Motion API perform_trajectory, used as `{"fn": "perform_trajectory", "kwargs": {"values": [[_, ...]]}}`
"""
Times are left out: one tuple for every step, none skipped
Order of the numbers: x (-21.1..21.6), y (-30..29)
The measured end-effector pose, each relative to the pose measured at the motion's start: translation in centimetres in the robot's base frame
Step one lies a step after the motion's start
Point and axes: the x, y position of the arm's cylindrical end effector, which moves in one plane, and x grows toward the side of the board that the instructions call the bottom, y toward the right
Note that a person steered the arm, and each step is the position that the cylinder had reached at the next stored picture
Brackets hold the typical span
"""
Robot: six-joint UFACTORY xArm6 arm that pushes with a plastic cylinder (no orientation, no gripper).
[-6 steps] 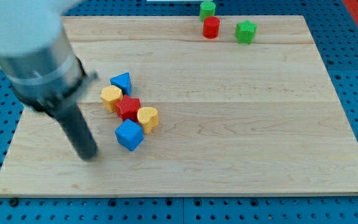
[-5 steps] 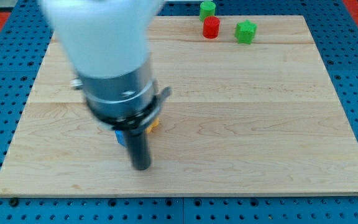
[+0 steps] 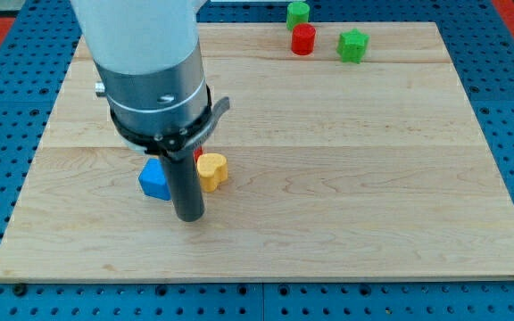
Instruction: Slide the green star towards the blue triangle
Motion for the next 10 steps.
{"fn": "perform_trajectory", "kwargs": {"values": [[-0.9,4.4],[-10.7,10.3],[-18.1,22.6],[-25.7,33.8],[-30.0,30.6],[-31.1,25.9],[-29.8,17.7],[-29.8,16.8],[-26.1,10.8],[-19.6,7.0]]}}
